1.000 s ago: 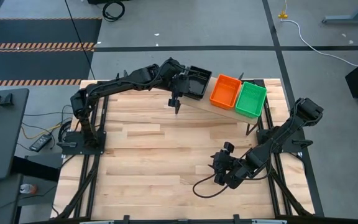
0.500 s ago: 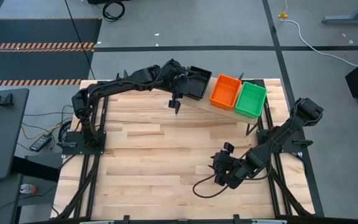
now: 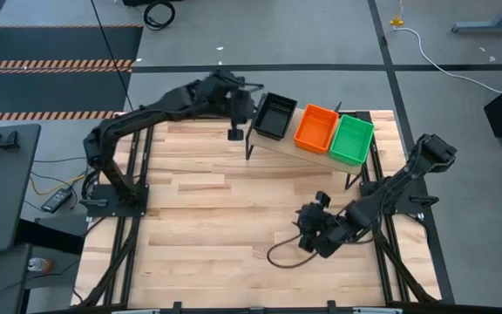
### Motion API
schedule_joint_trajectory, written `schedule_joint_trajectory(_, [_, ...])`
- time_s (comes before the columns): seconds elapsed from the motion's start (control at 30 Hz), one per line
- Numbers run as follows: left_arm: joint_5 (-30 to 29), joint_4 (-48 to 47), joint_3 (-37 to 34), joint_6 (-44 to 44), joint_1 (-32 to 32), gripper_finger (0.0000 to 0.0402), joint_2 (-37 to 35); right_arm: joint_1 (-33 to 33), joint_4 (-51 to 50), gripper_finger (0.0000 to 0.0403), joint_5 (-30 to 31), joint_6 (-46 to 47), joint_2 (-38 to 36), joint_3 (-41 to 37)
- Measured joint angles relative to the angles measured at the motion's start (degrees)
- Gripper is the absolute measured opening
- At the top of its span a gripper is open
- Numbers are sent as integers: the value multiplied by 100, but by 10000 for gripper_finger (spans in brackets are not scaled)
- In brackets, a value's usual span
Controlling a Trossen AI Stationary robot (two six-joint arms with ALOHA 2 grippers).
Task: Stack baskets on shelf by color
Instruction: Adjust the stacked orange bins on the shelf
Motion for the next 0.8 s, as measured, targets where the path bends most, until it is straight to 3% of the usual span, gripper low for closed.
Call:
schedule_joint_trajectory(0.1, [314, -127, 6, -449, 175, 76, -267, -220, -809, 170, 17, 13, -155, 449])
schedule_joint_trajectory(0.23, [1535, -389, 4, -1041, 582, 69, -446, -599, -1957, 163, 1, -27, -335, 1126])
schedule_joint_trajectory(0.33, [2133, -407, -198, -1281, 851, 62, -483, -921, -2850, 162, -3, -138, -413, 1678])
schedule_joint_trajectory(0.63, [2540, 188, -1197, -1160, 1127, 42, -481, -2112, -5679, 162, -23, -179, -417, 3310])
schedule_joint_trajectory(0.8, [2796, 551, -1580, -1158, 1295, 32, -500, -3037, -5393, 159, -261, -1225, -570, 3423])
